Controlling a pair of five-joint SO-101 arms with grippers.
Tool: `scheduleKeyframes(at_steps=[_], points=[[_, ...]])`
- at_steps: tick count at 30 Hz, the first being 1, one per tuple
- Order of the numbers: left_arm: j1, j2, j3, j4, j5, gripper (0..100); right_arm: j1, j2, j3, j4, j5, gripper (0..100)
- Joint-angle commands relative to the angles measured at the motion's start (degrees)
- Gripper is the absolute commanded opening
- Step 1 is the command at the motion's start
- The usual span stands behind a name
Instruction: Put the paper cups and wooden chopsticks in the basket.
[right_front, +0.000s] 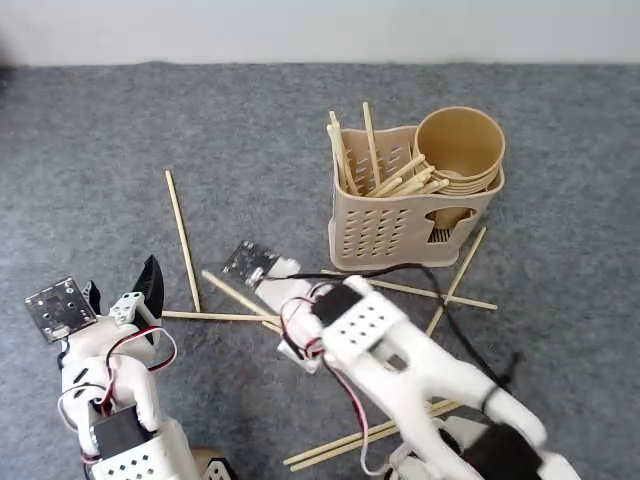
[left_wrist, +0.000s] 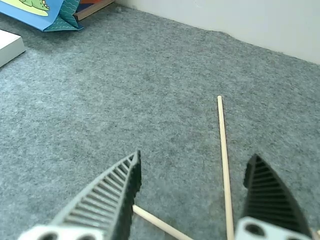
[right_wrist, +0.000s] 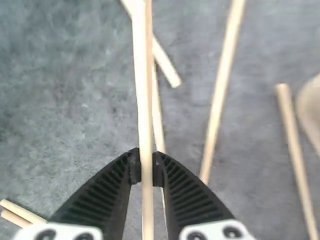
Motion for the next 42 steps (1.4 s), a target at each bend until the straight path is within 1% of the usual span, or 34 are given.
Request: scheduleKeyframes(at_steps=[1,5,9,12,14,17,21,26,32,36,42], points=[[-0.1,-0.9,-0.7,0.4,-0.5,32,2.2,-9.6,-1.3,2.4,0.5,0.8],[-0.1,-0.9,-0.7,0.4,-0.5,32,4.2,-17.9,-1.3,2.7,0.5,0.8],[-0.1,-0.9,-0.7,0.4,-0.5,32,4.6,-25.1,-1.8,2.0,0.2,0.8],[-0.1,-0.9,-0.7,0.4,-0.5,32,5.0,-29.4,-5.1,1.5,0.1,0.8],[-0.1,-0.9,-0.7,0.4,-0.5,32,5.4,-31.3,-8.9,1.2,-1.2,0.8],[-0.1,-0.9,-0.7,0.4,-0.5,32,7.9,-32.7,-14.9,-0.7,-2.5,0.8],[-0.1,-0.9,-0.7,0.4,-0.5,32,13.1,-32.7,-21.3,-5.6,-2.7,0.8],[-0.1,-0.9,-0.7,0.4,-0.5,32,19.0,-33.2,-22.7,-16.2,-3.0,0.8],[-0.1,-0.9,-0.7,0.4,-0.5,32,26.7,-32.6,-22.1,-31.2,-11.6,0.8],[-0.1,-0.9,-0.7,0.4,-0.5,32,28.5,-32.6,-17.7,-40.5,-13.2,0.8],[-0.1,-0.9,-0.7,0.4,-0.5,32,28.6,-32.6,-3.2,-57.4,-12.9,0.8]])
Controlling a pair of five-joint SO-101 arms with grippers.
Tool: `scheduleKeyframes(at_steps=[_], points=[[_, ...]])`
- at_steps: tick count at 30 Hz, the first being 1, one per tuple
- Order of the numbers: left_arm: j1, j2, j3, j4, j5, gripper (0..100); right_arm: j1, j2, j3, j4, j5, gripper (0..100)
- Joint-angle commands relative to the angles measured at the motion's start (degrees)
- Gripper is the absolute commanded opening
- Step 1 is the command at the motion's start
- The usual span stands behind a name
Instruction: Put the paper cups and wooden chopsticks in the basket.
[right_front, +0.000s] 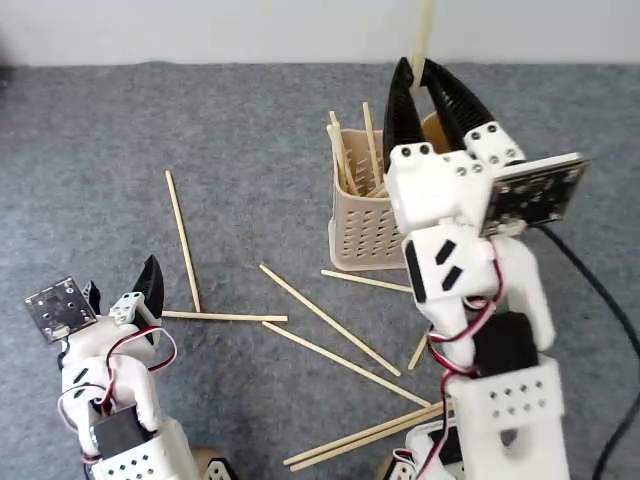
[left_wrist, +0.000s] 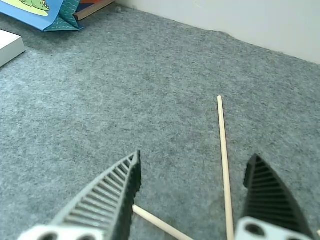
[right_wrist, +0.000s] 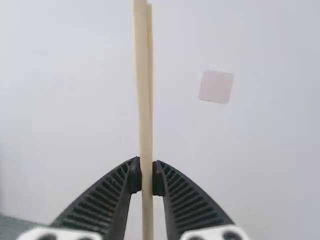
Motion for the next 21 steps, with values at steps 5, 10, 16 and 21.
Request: scheduleKeyframes(at_steps=[5,10,16,21], points=[[-0.1,-0.9,-0.7,0.4,-0.5,32,0.2,-0.5,13.5,-12.5,-0.4,0.8],[-0.1,-0.9,-0.7,0.4,-0.5,32,0.2,-0.5,20.3,-16.0,-0.4,0.9],[-0.1,-0.9,-0.7,0.4,-0.5,32,0.1,-0.7,18.8,-13.8,-0.7,17.3],[-0.1,-0.9,-0.7,0.4,-0.5,32,0.0,-0.8,7.6,2.7,-4.7,21.7]])
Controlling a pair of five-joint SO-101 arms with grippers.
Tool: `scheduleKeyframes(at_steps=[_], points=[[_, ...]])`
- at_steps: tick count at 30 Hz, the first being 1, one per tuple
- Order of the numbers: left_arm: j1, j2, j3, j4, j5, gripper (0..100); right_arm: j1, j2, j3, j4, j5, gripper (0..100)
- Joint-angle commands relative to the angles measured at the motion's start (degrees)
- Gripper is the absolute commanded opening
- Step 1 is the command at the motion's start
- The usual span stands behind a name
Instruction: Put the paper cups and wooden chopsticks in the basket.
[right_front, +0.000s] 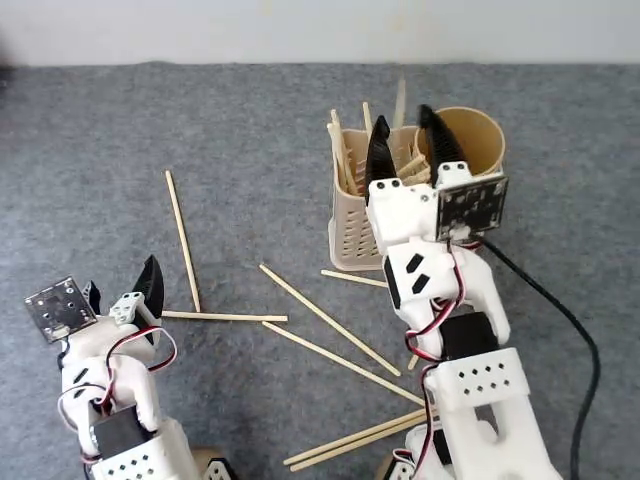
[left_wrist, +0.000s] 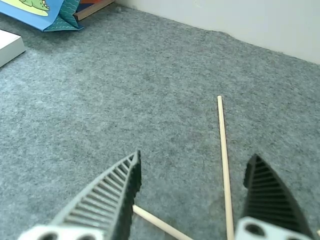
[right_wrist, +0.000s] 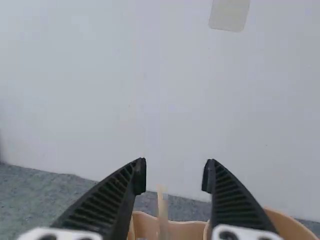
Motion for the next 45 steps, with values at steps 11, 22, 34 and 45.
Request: scheduleKeyframes(at_steps=[11,22,34,45], points=[[-0.1,-0.9,-0.7,0.4,-0.4,32,-8.6,-1.2,-25.8,50.8,-3.7,21.1],[-0.1,-0.9,-7.3,2.7,-1.1,32,-9.7,-1.3,-15.6,67.7,-4.0,21.2],[11.1,-0.8,-23.3,19.4,-6.8,32,-9.6,-1.2,-4.0,67.1,-8.6,21.2],[11.8,15.7,-30.2,20.8,-9.4,32,-5.8,-1.2,5.5,52.2,-9.0,21.2]])
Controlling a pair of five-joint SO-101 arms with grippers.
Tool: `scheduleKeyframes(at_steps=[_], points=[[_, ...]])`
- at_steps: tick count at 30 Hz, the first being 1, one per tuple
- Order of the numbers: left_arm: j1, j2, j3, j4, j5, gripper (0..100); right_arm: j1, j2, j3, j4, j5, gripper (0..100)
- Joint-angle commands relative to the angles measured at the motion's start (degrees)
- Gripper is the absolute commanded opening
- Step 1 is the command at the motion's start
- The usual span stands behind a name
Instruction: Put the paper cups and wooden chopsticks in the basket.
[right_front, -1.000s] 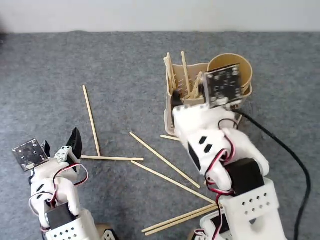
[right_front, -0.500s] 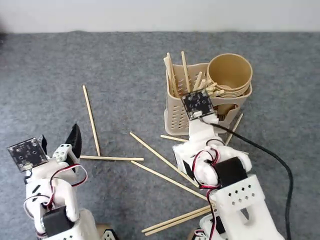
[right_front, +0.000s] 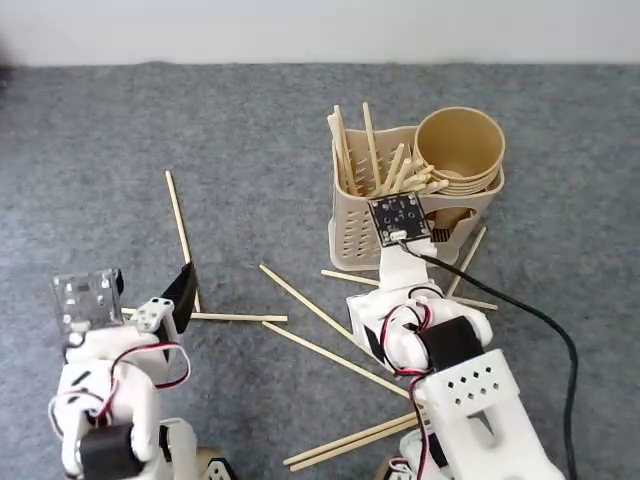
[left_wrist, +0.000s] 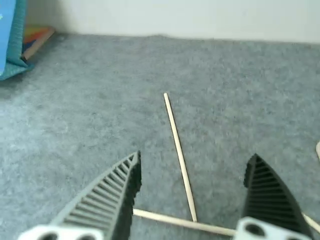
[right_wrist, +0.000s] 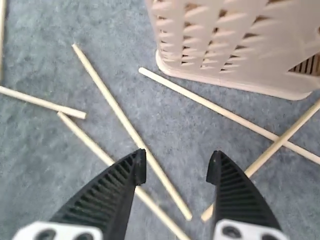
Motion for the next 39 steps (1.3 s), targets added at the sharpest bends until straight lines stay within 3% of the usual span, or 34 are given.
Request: scheduleKeyframes(at_steps=[1,8,20,30,39], points=[[0.3,13.1,-8.0,0.4,-0.4,32,3.0,-0.7,3.3,-8.7,-0.6,21.2],[0.1,43.3,-23.5,5.2,6.1,32,4.5,-0.7,5.8,-13.6,-0.6,21.2],[0.2,93.3,-60.2,5.5,5.4,32,4.4,-0.4,5.9,-13.5,-0.6,21.2],[0.4,121.3,-83.6,5.7,3.6,31,4.3,-0.7,6.9,-13.6,-0.6,21.2],[0.4,139.6,-98.7,6.3,3.5,17,4.3,-0.7,6.9,-13.6,-0.6,21.2]])
